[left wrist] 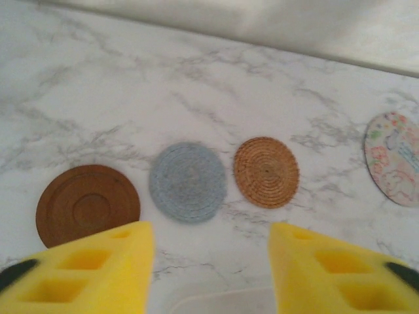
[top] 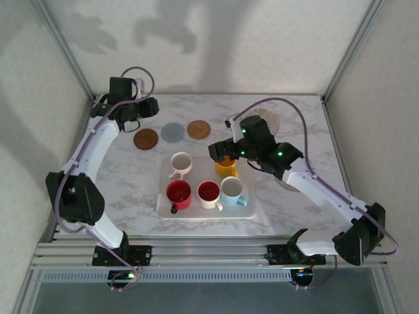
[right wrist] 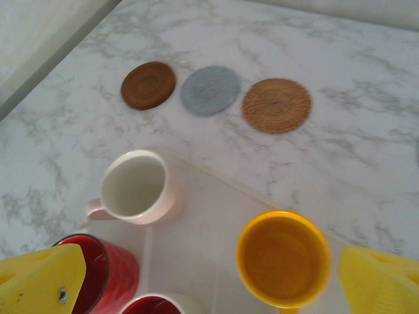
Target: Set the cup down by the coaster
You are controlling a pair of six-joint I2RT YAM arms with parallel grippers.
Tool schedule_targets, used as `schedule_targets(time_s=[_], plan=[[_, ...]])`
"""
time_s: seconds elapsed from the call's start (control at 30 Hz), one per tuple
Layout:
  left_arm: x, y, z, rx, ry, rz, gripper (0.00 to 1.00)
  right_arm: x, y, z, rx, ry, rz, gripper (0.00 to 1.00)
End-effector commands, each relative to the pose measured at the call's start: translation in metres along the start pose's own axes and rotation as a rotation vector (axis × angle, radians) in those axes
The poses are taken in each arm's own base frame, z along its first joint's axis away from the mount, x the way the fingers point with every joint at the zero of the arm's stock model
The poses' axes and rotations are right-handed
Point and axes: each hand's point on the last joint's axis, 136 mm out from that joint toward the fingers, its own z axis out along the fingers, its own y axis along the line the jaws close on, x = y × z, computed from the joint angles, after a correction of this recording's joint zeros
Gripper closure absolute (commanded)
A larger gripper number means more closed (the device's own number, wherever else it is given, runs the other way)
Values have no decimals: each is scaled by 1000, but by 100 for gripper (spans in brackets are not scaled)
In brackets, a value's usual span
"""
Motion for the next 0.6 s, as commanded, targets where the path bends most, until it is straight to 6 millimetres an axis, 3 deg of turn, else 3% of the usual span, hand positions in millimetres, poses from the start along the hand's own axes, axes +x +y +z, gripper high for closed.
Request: schedule_targets(time_s=[0.0, 0.13, 0.37, 0.57], plan=[[-1, -22, -28, 54, -50, 52, 39, 10, -25, -13, 81, 20, 16, 1], [8, -42, -46, 104, -80, 113, 21, 16, -48, -20, 141, 34, 55, 1], [31, -67, -60, 171, -104, 216, 2, 28, -95, -28, 243, 48, 145, 1], [43, -79, -64, 213, -127, 258, 0, 34, -127, -26, 291, 55, 229, 2]])
